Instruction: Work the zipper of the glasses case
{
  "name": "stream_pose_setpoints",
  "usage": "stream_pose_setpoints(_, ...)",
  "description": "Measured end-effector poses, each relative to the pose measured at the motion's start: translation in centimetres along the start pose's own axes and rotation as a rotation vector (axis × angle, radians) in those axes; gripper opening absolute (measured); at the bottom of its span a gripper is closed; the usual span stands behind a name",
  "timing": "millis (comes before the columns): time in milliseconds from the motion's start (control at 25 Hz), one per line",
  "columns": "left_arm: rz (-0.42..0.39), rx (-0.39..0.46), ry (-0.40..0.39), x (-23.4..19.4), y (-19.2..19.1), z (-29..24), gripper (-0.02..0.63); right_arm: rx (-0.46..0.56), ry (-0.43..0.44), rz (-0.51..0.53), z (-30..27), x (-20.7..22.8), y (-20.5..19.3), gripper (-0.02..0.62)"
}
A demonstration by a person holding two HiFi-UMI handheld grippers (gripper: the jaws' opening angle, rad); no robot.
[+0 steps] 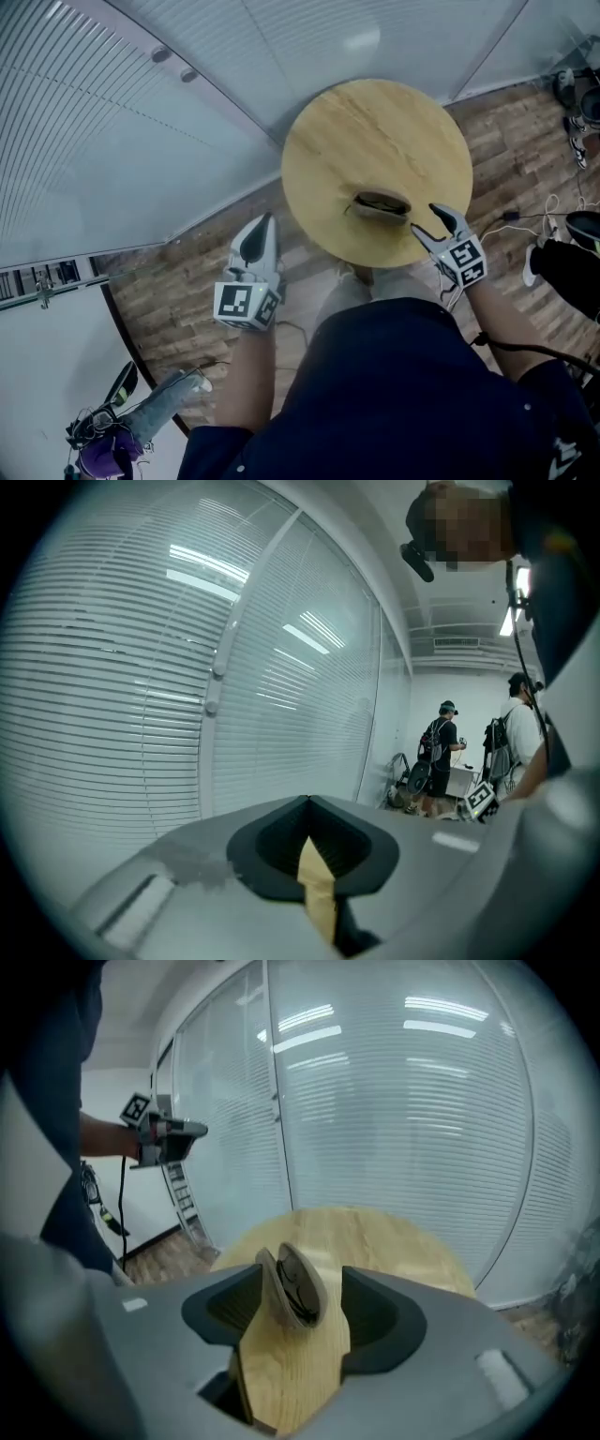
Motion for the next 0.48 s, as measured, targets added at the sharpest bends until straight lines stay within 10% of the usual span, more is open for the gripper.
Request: stream_pose_setpoints(480,-0.027,-0.117,0.031,1.4,-1.6,-3.4,0.0,-0.164,0.149,0.179,-8.3,-0.4,-2.6,0.411)
Point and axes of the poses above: the fingertips, and each gripper's own axes: z backward along the fingers, x to its right, y out of its top, the point moved 5 cm from there along z, backward along the fingers, and after that the axes turned 8 degrees about -x, right-handed, at the moved point
